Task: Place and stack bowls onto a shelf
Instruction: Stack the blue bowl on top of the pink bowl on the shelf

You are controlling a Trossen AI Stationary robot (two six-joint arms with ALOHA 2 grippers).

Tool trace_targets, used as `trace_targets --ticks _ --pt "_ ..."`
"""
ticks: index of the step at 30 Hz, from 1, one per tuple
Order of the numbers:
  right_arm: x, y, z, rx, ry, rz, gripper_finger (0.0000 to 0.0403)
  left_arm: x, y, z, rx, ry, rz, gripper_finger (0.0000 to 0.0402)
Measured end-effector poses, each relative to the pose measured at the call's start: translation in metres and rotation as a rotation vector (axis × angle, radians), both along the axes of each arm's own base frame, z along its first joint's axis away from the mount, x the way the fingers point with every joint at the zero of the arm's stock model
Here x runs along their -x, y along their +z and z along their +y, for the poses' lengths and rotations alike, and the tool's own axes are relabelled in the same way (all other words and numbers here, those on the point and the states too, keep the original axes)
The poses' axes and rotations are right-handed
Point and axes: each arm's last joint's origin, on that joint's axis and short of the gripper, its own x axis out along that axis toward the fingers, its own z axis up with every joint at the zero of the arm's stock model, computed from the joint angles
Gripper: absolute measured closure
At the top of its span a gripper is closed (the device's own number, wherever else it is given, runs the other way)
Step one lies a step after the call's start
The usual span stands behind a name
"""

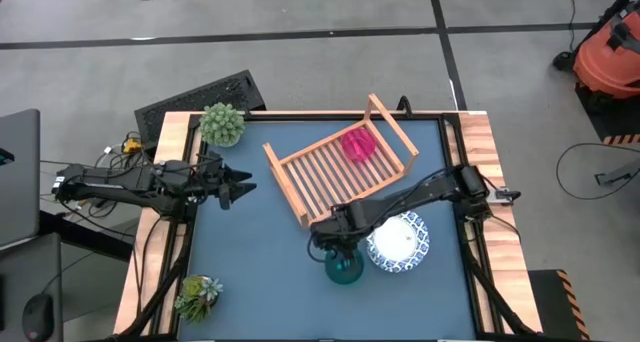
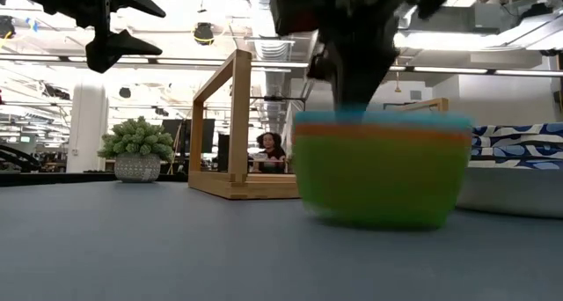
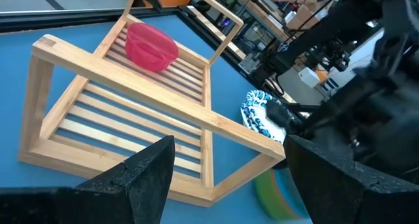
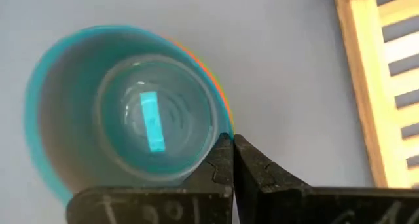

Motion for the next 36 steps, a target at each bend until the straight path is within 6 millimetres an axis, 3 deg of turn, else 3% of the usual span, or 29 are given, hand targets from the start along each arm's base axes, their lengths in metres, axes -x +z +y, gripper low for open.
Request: trace_targets --ticks 8,23,30,36 --pt "0.008 0.038 -0.022 -0.086 -0.045 -0.057 0.0386 0.000 0.000 0.000 0.000 0.000 0.001 0.0127" --pt "0.014 0.047 -0.047 -0.161 -0.044 -0.012 0.0386 0.000 -0.001 0.000 0.000 -0.001 0.009 0.0127" --pt "0.045 0.104 -0.115 -0.073 -0.176 -0.169 0.0386 0.000 -0.001 0.000 0.001 0.001 0.011 0.0127" --pt "0.078 0.128 -0.202 0.092 -0.303 -0.247 0.0386 0.001 -0.001 0.001 0.014 0.046 0.011 0.0127"
